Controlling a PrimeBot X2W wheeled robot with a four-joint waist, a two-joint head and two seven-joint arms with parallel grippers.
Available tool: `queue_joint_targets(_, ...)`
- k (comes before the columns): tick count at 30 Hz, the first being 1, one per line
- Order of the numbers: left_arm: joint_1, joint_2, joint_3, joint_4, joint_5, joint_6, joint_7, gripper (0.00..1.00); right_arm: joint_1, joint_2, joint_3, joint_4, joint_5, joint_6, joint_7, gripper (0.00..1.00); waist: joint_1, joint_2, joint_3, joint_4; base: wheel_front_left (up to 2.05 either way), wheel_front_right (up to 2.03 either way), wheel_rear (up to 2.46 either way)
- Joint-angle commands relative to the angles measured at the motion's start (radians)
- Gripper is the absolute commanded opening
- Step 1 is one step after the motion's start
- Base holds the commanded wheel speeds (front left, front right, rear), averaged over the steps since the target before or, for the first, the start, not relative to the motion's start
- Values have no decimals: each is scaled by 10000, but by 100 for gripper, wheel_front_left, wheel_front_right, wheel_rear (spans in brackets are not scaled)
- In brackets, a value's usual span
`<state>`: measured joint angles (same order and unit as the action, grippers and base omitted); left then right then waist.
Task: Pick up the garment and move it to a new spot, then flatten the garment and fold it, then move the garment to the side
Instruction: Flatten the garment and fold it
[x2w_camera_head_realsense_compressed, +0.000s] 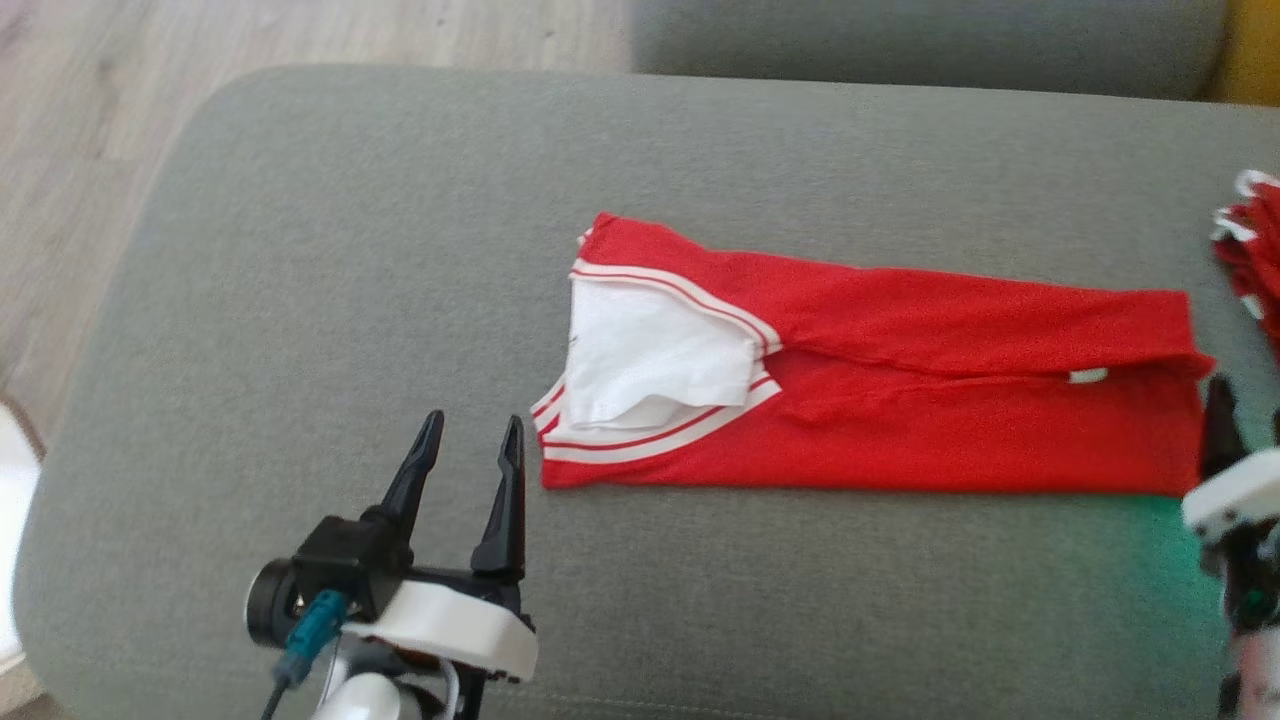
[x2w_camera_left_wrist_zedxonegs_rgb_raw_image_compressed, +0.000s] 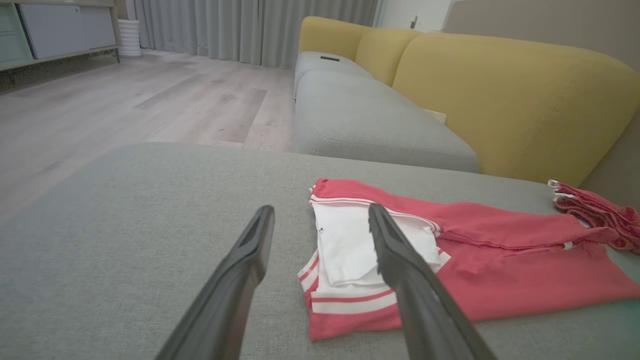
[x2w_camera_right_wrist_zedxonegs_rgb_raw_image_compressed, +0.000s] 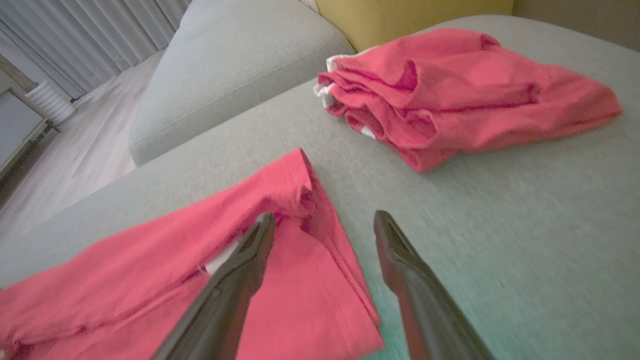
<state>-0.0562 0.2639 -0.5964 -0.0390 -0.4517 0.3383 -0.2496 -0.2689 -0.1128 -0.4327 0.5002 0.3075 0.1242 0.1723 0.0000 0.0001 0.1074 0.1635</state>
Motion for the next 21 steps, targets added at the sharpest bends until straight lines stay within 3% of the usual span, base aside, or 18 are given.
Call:
queue_joint_targets(1, -324, -24, 480, -375, 172, -46, -121, 100, -563, -280, 142, -275, -115, 65, -106, 100, 0, -1, 171, 234, 0, 0, 0)
queue_joint_targets(9, -81, -1180, 1086, -188, 1268, -962, -121, 100, -1896, -810, -725, 1124, -1389, 65, 155, 100, 0, -1, 578, 803, 0, 0, 0)
queue_joint_targets(21, -108, -1778, 1542, 249, 2134, -2011, -122, 100, -1261, -472, -1358, 1452, -2121, 65, 815, 100, 0, -1, 601, 755, 0, 0, 0)
